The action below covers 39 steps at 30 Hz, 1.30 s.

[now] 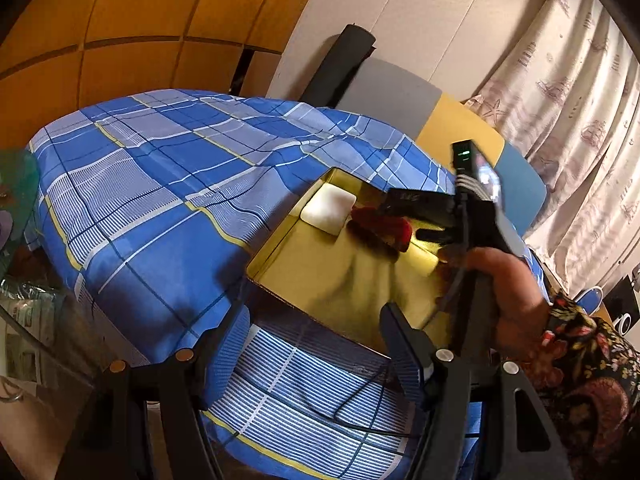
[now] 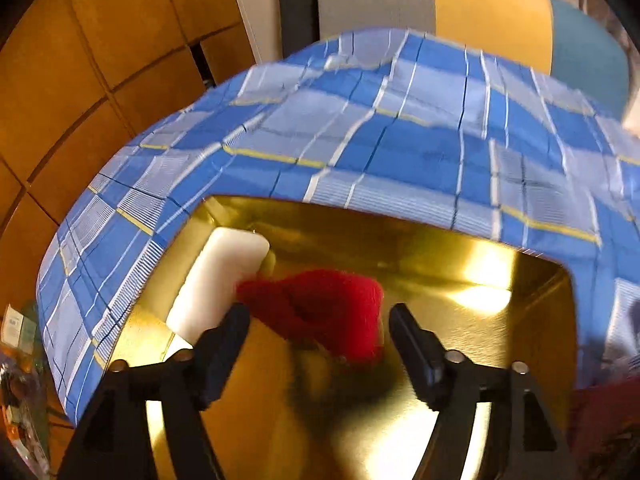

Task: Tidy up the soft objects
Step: 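Carry the red knit hat into the gold tray and open the right gripper, then grasp the white knit glove with the right gripper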

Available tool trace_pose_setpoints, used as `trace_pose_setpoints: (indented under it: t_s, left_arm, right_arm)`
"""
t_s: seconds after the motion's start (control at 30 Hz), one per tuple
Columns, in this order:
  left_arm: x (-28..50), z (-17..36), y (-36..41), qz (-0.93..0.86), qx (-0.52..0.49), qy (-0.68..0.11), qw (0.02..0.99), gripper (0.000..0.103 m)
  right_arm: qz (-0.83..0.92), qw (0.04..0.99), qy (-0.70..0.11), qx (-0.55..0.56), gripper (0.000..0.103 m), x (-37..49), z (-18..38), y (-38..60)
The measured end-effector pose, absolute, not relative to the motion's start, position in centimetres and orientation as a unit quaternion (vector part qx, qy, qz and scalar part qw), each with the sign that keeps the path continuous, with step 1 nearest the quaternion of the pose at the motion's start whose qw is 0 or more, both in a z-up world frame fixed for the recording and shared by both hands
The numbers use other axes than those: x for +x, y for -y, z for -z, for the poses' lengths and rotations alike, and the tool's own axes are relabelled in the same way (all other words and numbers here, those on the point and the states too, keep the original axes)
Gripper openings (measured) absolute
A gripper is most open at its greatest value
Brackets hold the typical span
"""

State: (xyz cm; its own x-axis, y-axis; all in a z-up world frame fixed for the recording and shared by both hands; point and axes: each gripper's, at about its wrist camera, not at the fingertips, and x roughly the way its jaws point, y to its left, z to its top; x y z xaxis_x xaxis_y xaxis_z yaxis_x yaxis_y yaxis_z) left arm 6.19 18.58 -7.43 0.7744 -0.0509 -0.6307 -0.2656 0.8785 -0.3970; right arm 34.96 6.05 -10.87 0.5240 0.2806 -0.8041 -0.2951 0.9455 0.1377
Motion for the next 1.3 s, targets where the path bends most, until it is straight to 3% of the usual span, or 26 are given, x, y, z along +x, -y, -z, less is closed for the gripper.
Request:
trace_pose_setpoints:
  t_s: [0.63, 1.07, 1.3]
  left_arm:
    - [6.1, 7.2, -15.7, -0.028, -0.201, -0.340, 0.918, 0.068]
    - [5.5, 6.8, -11.2, 0.030, -0.155, -0.344, 0.926, 0.068]
    - [5.1, 7.2, -8.2, 0.080, -0.132, -0.356, 0.922, 0.068]
  right_arm:
    - [-0.174, 0.874, -0.452, 0.046, 0.076, 25.0, 5.2, -1.0]
    - [-0.163, 0.924, -0.346, 0.020, 0.079, 14.5, -1.0, 6.5]
    - [-0.104, 0.935, -0.337, 0.042, 0.081, 11.9, -1.6, 13.8]
